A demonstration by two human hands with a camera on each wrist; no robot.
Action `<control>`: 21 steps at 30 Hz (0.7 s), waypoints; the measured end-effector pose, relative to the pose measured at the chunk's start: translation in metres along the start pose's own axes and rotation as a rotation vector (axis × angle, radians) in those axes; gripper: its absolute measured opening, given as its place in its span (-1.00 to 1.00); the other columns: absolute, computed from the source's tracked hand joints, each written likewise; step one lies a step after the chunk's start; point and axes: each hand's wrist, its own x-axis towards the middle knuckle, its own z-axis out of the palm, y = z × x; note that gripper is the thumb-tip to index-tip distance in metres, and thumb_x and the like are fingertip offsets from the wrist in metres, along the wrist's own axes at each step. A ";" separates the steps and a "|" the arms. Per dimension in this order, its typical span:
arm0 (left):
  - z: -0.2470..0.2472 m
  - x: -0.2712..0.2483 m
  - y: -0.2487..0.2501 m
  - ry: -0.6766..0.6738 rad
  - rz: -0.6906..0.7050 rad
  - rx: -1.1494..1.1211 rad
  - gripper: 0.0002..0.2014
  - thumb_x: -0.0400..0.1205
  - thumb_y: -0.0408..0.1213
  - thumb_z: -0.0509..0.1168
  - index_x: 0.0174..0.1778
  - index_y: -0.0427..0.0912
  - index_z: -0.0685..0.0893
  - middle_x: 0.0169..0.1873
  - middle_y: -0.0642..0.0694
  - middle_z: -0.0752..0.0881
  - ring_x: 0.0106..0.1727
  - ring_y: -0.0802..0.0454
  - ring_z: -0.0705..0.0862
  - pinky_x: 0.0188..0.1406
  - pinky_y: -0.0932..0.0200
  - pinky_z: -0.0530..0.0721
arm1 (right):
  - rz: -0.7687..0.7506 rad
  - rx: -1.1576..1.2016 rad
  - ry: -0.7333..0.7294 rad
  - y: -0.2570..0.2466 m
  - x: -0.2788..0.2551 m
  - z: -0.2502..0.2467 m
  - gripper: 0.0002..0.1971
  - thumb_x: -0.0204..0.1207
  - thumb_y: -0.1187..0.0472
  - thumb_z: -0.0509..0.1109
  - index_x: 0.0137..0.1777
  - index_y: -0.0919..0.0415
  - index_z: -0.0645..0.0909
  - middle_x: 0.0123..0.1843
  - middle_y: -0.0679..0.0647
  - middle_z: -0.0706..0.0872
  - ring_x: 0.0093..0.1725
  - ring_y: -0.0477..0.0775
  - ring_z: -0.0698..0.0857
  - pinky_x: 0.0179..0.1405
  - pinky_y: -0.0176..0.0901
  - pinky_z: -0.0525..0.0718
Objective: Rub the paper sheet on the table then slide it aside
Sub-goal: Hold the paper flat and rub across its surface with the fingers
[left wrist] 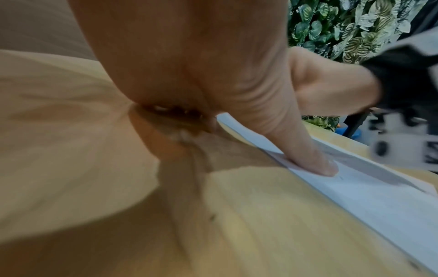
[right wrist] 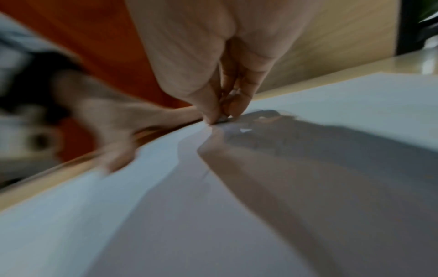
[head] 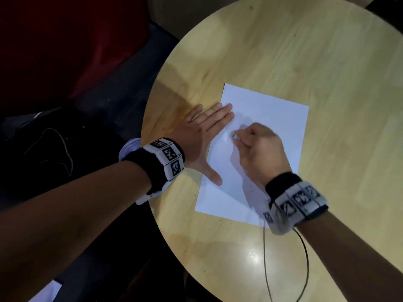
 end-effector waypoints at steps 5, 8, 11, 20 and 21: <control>0.001 0.001 0.000 -0.006 0.017 -0.002 0.59 0.04 0.79 0.25 0.79 -0.04 -0.34 0.76 0.06 -0.41 0.73 0.06 -0.48 0.70 -0.12 -0.44 | -0.210 -0.004 -0.280 -0.025 -0.060 -0.010 -0.83 0.40 0.46 0.45 -0.05 0.27 0.75 -0.25 0.13 0.63 -0.28 0.18 0.61 -0.27 -0.06 0.64; -0.002 0.002 0.002 -0.029 0.016 0.005 0.61 0.02 0.78 0.27 0.79 -0.06 -0.33 0.75 0.06 -0.41 0.74 0.05 -0.47 0.71 -0.14 -0.40 | -0.210 -0.073 -0.275 -0.009 -0.011 -0.014 -0.87 0.43 0.42 0.46 -0.07 0.26 0.76 -0.24 0.18 0.65 -0.26 0.26 0.65 -0.27 -0.03 0.65; -0.003 0.001 0.003 -0.045 0.014 0.007 0.62 0.02 0.79 0.27 0.78 -0.06 -0.36 0.74 0.08 -0.44 0.73 0.06 -0.48 0.72 -0.16 -0.38 | -0.071 -0.133 -0.092 0.004 0.037 -0.016 -0.90 0.52 0.36 0.40 -0.07 0.27 0.76 -0.24 0.20 0.64 -0.25 0.28 0.64 -0.28 -0.04 0.62; -0.004 0.001 0.002 -0.033 0.006 -0.003 0.60 0.03 0.78 0.28 0.78 -0.03 -0.37 0.75 0.06 -0.44 0.73 0.07 -0.49 0.70 -0.13 -0.43 | -0.147 -0.066 -0.259 -0.018 -0.033 -0.010 -0.82 0.32 0.51 0.43 -0.16 0.26 0.71 -0.26 0.19 0.63 -0.27 0.28 0.60 -0.33 0.01 0.66; -0.004 0.002 0.001 -0.041 0.001 -0.003 0.60 0.03 0.78 0.29 0.78 -0.02 -0.38 0.74 0.07 -0.45 0.72 0.07 -0.50 0.70 -0.14 -0.43 | -0.115 -0.087 -0.209 -0.013 -0.010 -0.008 -0.85 0.31 0.51 0.43 -0.20 0.29 0.69 -0.28 0.22 0.60 -0.29 0.29 0.59 -0.36 0.04 0.65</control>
